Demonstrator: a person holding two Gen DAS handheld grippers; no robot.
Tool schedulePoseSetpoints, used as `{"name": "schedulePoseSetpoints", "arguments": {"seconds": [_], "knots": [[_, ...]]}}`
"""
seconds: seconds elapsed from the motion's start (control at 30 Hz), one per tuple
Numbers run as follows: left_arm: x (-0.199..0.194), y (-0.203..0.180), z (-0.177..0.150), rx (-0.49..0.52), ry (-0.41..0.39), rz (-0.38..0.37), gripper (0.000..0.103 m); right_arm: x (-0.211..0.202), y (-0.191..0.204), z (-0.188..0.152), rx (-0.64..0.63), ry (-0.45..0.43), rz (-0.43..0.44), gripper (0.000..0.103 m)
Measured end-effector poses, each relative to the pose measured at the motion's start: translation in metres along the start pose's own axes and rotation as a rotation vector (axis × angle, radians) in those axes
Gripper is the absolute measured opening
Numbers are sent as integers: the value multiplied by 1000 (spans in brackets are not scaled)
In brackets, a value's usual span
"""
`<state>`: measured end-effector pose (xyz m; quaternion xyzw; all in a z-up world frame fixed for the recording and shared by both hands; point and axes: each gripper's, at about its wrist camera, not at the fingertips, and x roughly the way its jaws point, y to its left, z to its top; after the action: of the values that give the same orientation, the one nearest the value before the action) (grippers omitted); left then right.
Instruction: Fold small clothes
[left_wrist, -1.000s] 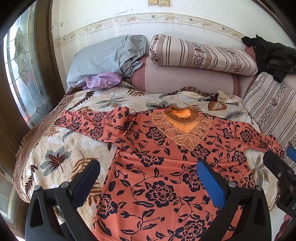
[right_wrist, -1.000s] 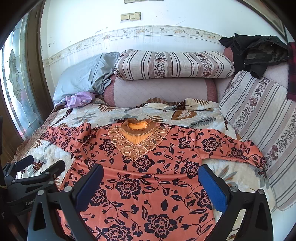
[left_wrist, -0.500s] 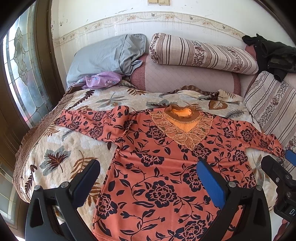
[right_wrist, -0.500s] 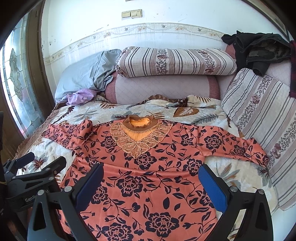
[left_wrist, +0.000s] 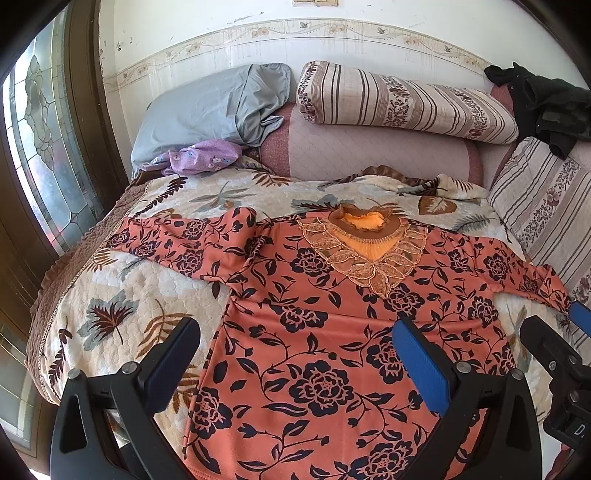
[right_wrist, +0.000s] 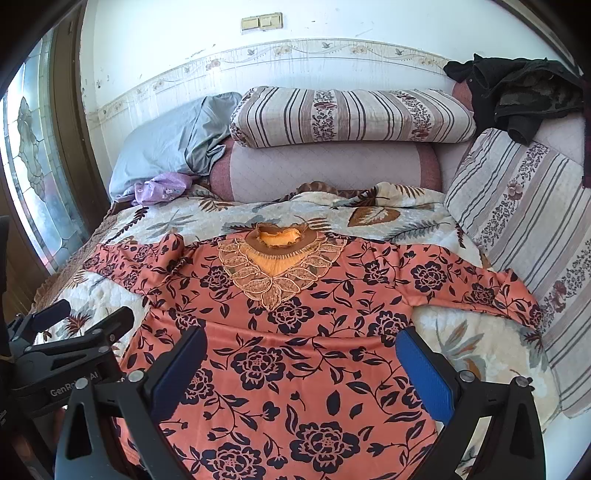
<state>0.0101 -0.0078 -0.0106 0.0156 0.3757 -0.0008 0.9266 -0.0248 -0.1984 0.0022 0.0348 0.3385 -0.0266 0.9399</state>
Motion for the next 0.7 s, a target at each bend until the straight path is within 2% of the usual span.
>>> {"name": "schedulePoseSetpoints", "arguments": {"seconds": [0.07, 0.2, 0.3, 0.37, 0.43, 0.5, 0.57, 0.67, 0.7], "knots": [[2, 1, -1, -10, -28, -10, 103, 1, 0, 0, 1, 4, 2, 103], [5, 1, -1, -7, -10, -8, 103, 4, 0, 0, 2, 7, 3, 103], [11, 1, -1, -28, 5, -36, 103, 8, -2, -2, 3, 11, 10, 103], [20, 2, -4, -51, 33, -64, 103, 15, -6, -4, 16, 33, 40, 103], [37, 3, -14, -67, 77, -86, 103, 26, -20, -12, 59, 77, 108, 103], [60, 7, -26, -46, 112, -57, 103, 39, -49, -25, 144, 117, 161, 103], [88, 13, -41, -34, 167, -22, 103, 51, -88, -38, 254, 138, 177, 102], [113, 12, -61, -58, 280, -24, 103, 61, -166, -53, 464, 118, 142, 102], [120, 13, -64, -60, 291, -17, 103, 62, -201, -58, 547, 93, 105, 101]]}}
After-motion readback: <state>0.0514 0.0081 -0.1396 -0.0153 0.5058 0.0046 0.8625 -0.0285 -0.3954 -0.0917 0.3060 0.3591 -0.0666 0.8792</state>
